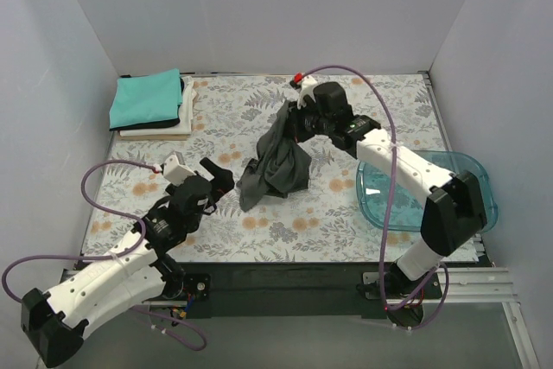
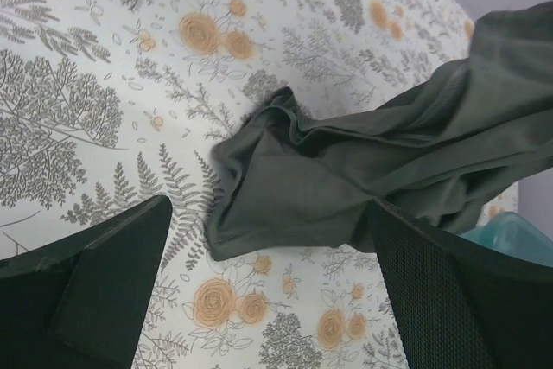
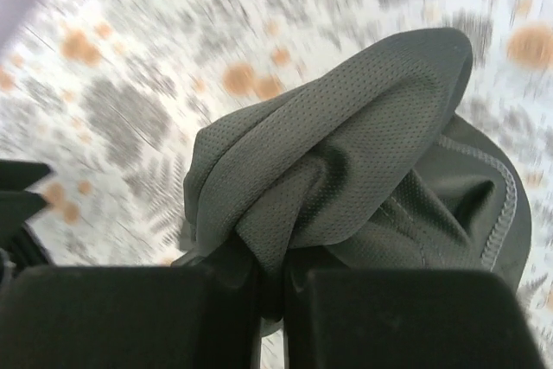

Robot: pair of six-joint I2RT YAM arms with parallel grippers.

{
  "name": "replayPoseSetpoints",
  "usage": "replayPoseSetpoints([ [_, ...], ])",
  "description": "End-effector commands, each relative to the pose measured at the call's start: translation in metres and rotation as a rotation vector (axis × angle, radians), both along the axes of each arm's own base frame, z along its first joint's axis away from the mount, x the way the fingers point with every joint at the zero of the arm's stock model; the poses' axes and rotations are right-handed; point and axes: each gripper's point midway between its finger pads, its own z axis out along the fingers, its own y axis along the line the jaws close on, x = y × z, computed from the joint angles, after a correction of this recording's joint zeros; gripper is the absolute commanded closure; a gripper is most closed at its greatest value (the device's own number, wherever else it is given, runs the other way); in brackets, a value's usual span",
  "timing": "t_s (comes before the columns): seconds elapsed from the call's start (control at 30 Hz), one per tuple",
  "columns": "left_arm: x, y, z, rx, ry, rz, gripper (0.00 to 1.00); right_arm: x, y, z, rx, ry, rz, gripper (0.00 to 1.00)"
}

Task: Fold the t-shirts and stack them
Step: Move the tshirt to the center of the board, then flatten the tshirt out

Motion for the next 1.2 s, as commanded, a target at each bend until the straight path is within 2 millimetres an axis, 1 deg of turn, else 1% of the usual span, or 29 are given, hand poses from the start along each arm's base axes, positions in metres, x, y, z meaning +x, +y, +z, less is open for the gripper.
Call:
replayPoseSetpoints([
  [0.0, -0.01, 0.001, -0.038, 0.031, 0.125, 0.012, 0.03, 0.002, -0.009, -0.063, -0.082, 0.102, -0.052, 0.88],
  [0.03, -0.012, -0.001, -0.044, 0.033, 0.145, 0.005, 0.03, 0.002, -0.013, -0.085, -0.121, 0.132, -0.062, 0.84],
  [0.07, -0.013, -0.003, -0.05, 0.033, 0.165, -0.005, 0.03, 0.0, -0.024, -0.107, -0.169, 0.156, -0.098, 0.81],
  [0.1, -0.016, -0.008, -0.058, 0.028, 0.192, -0.028, 0.03, -0.001, -0.029, -0.117, -0.193, 0.169, -0.112, 0.76],
  [0.17, -0.02, -0.013, -0.073, 0.033, 0.239, -0.051, 0.03, 0.001, -0.044, -0.126, -0.235, 0.159, -0.17, 0.66],
  [0.2, -0.023, -0.014, -0.08, 0.035, 0.258, -0.061, 0.03, -0.004, -0.053, -0.136, -0.261, 0.168, -0.192, 0.57],
  [0.23, -0.026, -0.02, -0.085, 0.025, 0.281, -0.091, 0.03, -0.006, -0.059, -0.126, -0.257, 0.143, -0.215, 0.51],
  [0.27, -0.028, -0.022, -0.091, 0.03, 0.302, -0.102, 0.03, -0.003, -0.071, -0.125, -0.283, 0.119, -0.271, 0.45],
  [0.3, -0.028, -0.027, -0.093, 0.017, 0.303, -0.117, 0.03, -0.006, -0.079, -0.126, -0.293, 0.113, -0.293, 0.3],
  [0.33, -0.031, -0.029, -0.1, 0.018, 0.322, -0.14, 0.04, -0.009, -0.086, -0.109, -0.272, 0.076, -0.314, 0.18],
  [0.37, -0.032, -0.03, -0.104, 0.022, 0.334, -0.144, 0.04, -0.009, -0.093, -0.102, -0.271, 0.051, -0.345, 0.07],
  [0.4, -0.031, -0.034, -0.105, 0.014, 0.331, -0.155, 0.07, -0.01, -0.098, -0.094, -0.262, 0.03, -0.364, 0.02],
  [0.43, -0.032, -0.037, -0.107, 0.016, 0.338, -0.176, 0.09, -0.016, -0.105, -0.079, -0.237, -0.003, -0.383, 0.02],
  [0.47, -0.031, -0.039, -0.107, 0.012, 0.335, -0.183, 0.1, -0.016, -0.113, -0.071, -0.233, -0.029, -0.416, 0.02],
  [0.5, -0.029, -0.042, -0.108, 0.01, 0.333, -0.189, 0.16, -0.018, -0.118, -0.062, -0.216, -0.047, -0.435, 0.02],
  [0.53, -0.029, -0.044, -0.11, 0.013, 0.335, -0.199, 0.18, -0.024, -0.125, -0.048, -0.181, -0.076, -0.456, 0.02],
  [0.57, -0.026, -0.048, -0.108, 0.007, 0.323, -0.209, 0.2, -0.026, -0.13, -0.043, -0.171, -0.091, -0.472, 0.02],
  [0.6, -0.026, -0.048, -0.114, 0.021, 0.337, -0.209, 0.24, -0.031, -0.133, -0.028, -0.13, -0.124, -0.478, 0.02],
  [0.63, -0.025, -0.049, -0.116, 0.026, 0.34, -0.21, 0.25, -0.034, -0.136, -0.024, -0.114, -0.135, -0.489, 0.02],
  [0.67, -0.023, -0.05, -0.117, 0.031, 0.339, -0.211, 0.25, -0.037, -0.141, -0.03, -0.12, -0.134, -0.5, 0.02],
  [0.7, -0.022, -0.05, -0.123, 0.048, 0.356, -0.208, 0.26, -0.04, -0.145, -0.021, -0.093, -0.159, -0.511, 0.02],
  [0.77, -0.018, -0.052, -0.125, 0.067, 0.365, -0.209, 0.28, -0.043, -0.154, -0.026, -0.1, -0.167, -0.54, 0.02],
  [0.8, -0.017, -0.051, -0.128, 0.092, 0.369, -0.211, 0.28, -0.045, -0.156, -0.023, -0.093, -0.178, -0.543, 0.02],
  [0.87, -0.012, -0.045, -0.134, 0.133, 0.38, -0.171, 0.32, -0.048, -0.159, -0.026, -0.109, -0.19, -0.531, 0.02],
  [0.9, -0.012, -0.043, -0.14, 0.149, 0.393, -0.161, 0.36, -0.049, -0.158, -0.026, -0.113, -0.197, -0.513, 0.02],
  [1.0, -0.008, -0.048, -0.145, 0.165, 0.414, -0.164, 0.42, -0.051, -0.158, -0.028, -0.117, -0.206, -0.501, 0.02],
  [1.03, -0.004, -0.058, -0.154, 0.168, 0.438, -0.189, 0.69, -0.052, -0.153, -0.03, -0.134, -0.215, -0.453, 0.02],
  [1.1, -0.003, -0.063, -0.153, 0.173, 0.443, -0.213, 0.99, -0.06, -0.123, -0.026, -0.113, -0.23, -0.262, 0.03],
  [1.17, -0.003, -0.058, -0.15, 0.176, 0.433, -0.192, 1.0, -0.063, -0.095, -0.019, -0.113, -0.253, -0.084, 0.04],
])
